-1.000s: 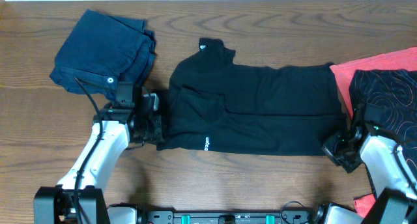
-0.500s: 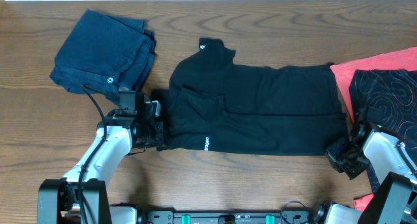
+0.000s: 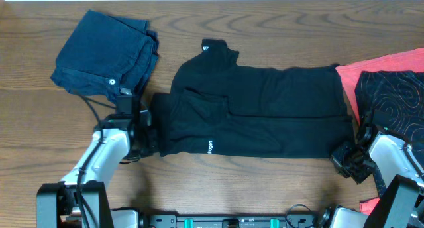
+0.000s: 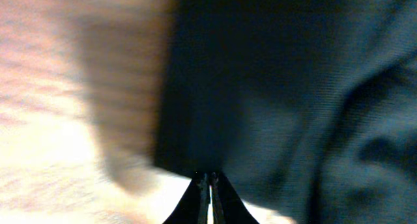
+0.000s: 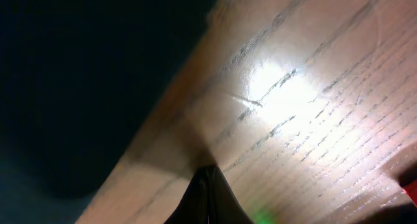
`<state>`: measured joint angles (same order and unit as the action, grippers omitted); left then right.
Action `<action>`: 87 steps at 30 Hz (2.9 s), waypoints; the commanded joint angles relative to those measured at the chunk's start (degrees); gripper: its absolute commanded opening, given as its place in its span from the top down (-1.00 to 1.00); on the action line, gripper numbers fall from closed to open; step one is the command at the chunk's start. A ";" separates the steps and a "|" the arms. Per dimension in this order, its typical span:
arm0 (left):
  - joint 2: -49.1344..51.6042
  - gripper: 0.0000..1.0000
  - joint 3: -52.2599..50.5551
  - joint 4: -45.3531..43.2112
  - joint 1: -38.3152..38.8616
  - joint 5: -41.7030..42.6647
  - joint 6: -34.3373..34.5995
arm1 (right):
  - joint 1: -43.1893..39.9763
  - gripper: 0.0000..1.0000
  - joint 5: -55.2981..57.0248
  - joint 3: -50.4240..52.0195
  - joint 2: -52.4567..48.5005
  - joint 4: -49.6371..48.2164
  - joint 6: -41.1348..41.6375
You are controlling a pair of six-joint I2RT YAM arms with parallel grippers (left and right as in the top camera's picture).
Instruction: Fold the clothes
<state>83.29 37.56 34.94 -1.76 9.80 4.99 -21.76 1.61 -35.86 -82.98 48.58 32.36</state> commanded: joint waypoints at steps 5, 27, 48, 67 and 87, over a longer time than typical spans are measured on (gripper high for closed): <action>-1.01 0.88 -0.46 0.63 -5.62 1.57 -0.26 | -0.37 0.88 -18.45 -0.85 6.49 -4.66 -13.62; -1.29 -0.10 3.30 -0.59 -3.56 23.10 -6.54 | -0.35 0.88 -5.97 -0.87 -7.65 -17.11 1.92; 5.60 0.88 -2.03 -4.44 0.15 13.07 -4.79 | -0.46 0.92 -6.03 -0.90 -8.63 -13.53 1.66; -1.11 0.84 5.31 13.86 -9.49 5.09 -1.64 | -0.46 0.95 -2.25 -0.90 -3.65 3.23 -0.11; -5.01 -0.43 28.70 20.96 -2.16 22.14 -7.61 | -0.24 0.37 -29.73 -14.01 20.15 -4.68 -14.45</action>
<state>78.63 61.41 57.34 -7.40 26.79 -0.49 -21.96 -19.14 -46.81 -62.24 44.45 21.12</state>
